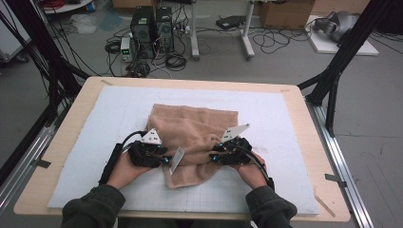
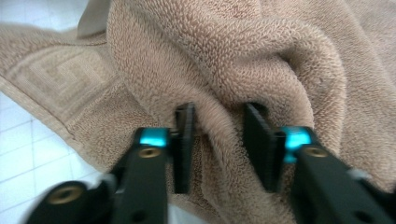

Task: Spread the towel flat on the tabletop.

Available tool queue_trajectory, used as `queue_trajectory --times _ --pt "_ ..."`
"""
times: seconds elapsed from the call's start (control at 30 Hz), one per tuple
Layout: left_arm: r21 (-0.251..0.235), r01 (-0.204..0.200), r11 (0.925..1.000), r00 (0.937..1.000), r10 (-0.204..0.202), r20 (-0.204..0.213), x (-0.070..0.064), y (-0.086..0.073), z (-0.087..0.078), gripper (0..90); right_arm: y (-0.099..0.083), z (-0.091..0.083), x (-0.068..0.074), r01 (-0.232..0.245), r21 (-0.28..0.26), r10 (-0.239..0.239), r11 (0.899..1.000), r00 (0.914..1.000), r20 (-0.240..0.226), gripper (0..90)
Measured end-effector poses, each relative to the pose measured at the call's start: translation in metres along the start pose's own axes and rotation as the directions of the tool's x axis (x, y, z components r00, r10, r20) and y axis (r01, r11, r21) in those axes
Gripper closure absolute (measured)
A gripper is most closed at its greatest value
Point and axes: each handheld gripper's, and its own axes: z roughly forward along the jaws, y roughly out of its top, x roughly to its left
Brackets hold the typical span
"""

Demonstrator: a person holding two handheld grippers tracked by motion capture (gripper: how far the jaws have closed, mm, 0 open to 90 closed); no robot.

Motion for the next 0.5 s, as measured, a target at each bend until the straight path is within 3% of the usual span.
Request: queue_trajectory --times 0.07,0.13,0.23,0.3,0.43,0.5 --pt "-0.004 -0.007 1.0 1.0 0.007 0.004 -0.001 0.0 0.0 79.8 0.001 0.001 0.001 0.013 0.014 -0.013 1.0 0.9999 -0.008 78.2" --pt "-0.019 0.002 0.9998 0.9999 -0.002 0.011 -0.001 0.0 -0.005 84.2 0.001 -0.002 0.002 0.029 0.013 -0.029 0.999 0.9994 -0.017 80.8" --pt "-0.057 0.013 0.9983 0.9994 -0.011 0.034 -0.001 0.0 -0.017 84.9 0.0 -0.01 0.005 0.043 0.0 -0.043 0.999 0.9986 -0.031 82.1" --pt "-0.094 0.031 0.9951 0.9968 -0.024 0.076 0.001 -0.001 -0.027 85.1 0.001 -0.018 0.007 0.054 -0.006 -0.054 0.999 0.998 -0.033 82.2" --pt "-0.158 0.061 0.9855 0.9954 -0.048 0.083 0.004 0.004 -0.039 85.5 0.007 -0.036 0.012 0.072 -0.047 -0.073 0.996 0.9971 -0.022 82.4" --pt "-0.183 0.064 0.9811 0.9965 -0.053 0.065 0.008 0.011 -0.042 85.5 0.013 -0.044 0.011 0.084 -0.061 -0.084 0.995 0.9965 -0.004 82.4"
